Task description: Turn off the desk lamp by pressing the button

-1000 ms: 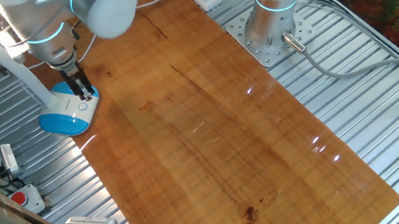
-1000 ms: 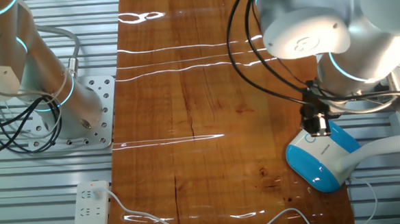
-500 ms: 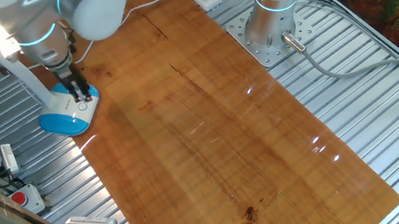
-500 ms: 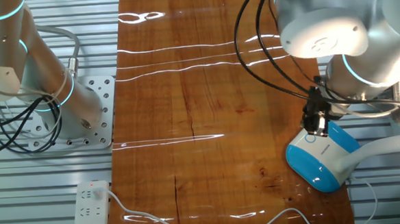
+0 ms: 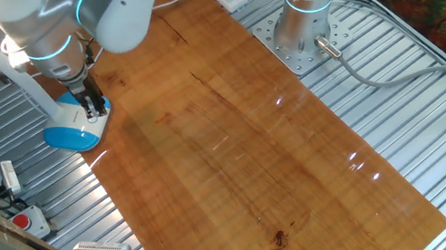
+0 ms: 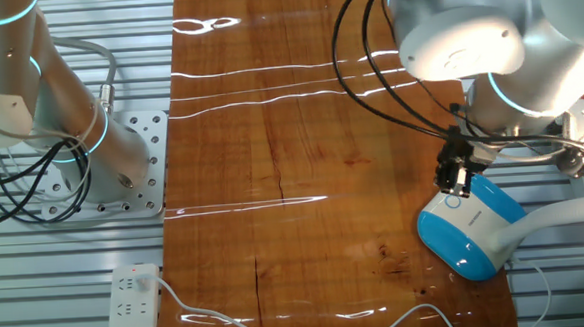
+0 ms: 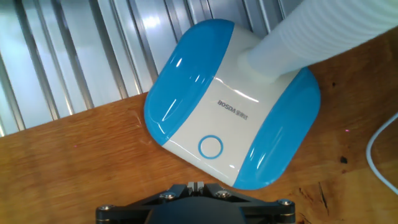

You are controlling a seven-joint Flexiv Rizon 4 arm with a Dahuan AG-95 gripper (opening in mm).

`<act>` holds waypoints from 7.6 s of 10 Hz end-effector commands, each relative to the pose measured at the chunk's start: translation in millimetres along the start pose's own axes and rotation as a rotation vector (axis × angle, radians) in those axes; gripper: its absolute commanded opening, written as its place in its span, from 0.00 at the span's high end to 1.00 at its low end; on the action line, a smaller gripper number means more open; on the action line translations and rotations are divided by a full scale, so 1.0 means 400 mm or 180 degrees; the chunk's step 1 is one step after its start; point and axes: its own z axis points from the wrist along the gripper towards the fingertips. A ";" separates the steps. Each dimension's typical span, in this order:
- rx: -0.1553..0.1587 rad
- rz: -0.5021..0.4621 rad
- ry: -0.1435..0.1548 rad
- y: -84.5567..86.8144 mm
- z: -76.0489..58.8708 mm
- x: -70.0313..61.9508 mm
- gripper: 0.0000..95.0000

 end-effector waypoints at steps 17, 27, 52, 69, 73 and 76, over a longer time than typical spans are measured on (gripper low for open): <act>0.0246 -0.0036 -0.0464 -0.063 0.054 -0.015 1.00; 0.0209 -0.0035 -0.0454 -0.048 0.047 -0.071 1.00; 0.0166 -0.0069 -0.0483 -0.032 0.082 -0.091 1.00; 0.0106 -0.0124 -0.0454 -0.028 0.067 -0.099 1.00; 0.0100 -0.0140 -0.0459 -0.028 0.074 -0.098 1.00; 0.0107 -0.0147 -0.0397 -0.033 0.037 -0.103 1.00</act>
